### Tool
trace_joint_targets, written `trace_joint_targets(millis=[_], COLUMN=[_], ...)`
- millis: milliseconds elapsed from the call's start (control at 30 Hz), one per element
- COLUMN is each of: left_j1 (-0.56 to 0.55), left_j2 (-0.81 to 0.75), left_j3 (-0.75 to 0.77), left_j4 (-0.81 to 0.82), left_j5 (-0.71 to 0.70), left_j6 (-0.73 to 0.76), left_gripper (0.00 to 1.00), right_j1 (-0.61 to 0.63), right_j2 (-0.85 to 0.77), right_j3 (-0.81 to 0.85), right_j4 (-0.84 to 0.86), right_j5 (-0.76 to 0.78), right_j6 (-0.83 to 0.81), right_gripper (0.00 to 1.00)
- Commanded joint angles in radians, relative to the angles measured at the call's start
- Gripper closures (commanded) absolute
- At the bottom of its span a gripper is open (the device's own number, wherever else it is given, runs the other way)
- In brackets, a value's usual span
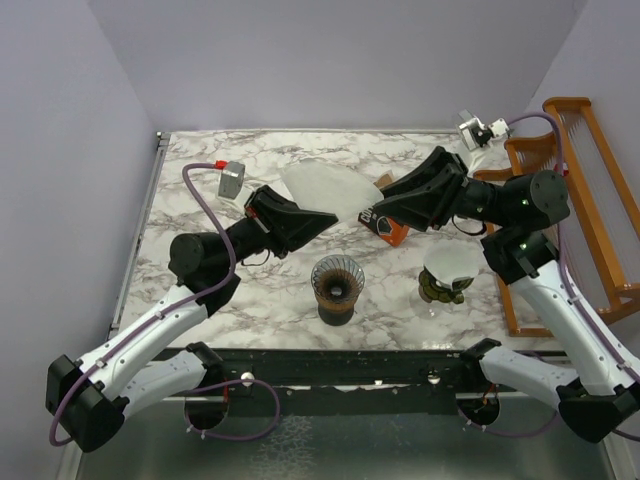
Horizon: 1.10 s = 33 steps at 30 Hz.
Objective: Place the coffee filter in the dripper
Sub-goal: Pick up the coffee filter from the coffee filter holder.
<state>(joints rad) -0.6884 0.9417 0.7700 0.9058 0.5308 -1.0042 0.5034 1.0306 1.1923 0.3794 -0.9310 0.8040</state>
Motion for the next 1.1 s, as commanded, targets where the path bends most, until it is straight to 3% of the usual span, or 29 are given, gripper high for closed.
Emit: trace_joint_targets(millis=[0, 200, 500, 733, 900, 1067], left_j1=[0.007, 0.015, 0.017, 0.018, 0.017, 0.018], left_j2=[-0.02, -0.062, -0.147, -0.221, -0.231, -0.217], left_j3=[-0.013, -0.001, 0.124, 0.078, 0.011, -0.034], left_j4=[-0.085, -0.266, -0.736, -0.806, -0.786, -0.752], left_j5=[0.015, 0.028, -0.101, -0.301, -0.288, -0.302], left_j6=[0.082, 0.243, 0.697, 1.043, 1.323, 1.513], left_gripper=[1.0, 1.0, 1.0, 1.0, 1.0, 1.0], right_j1=[0.006, 0.006, 0.007, 0.006, 0.006, 0.006], right_j2=[-0.036, -0.076, -0.092, -0.052, -0.073, -0.004], right_j3=[0.042, 0.118, 0.152, 0.102, -0.001, 0.005], right_j4=[-0.202, -0.45, -0.611, -0.617, -0.5, -0.537], right_j5=[0.053, 0.16, 0.348, 0.352, 0.347, 0.343], right_j6=[-0.156, -0.346, -0.441, -0.404, -0.315, -0.289], right_gripper=[0.59, 0.44, 0.31, 0.29, 0.24, 0.26])
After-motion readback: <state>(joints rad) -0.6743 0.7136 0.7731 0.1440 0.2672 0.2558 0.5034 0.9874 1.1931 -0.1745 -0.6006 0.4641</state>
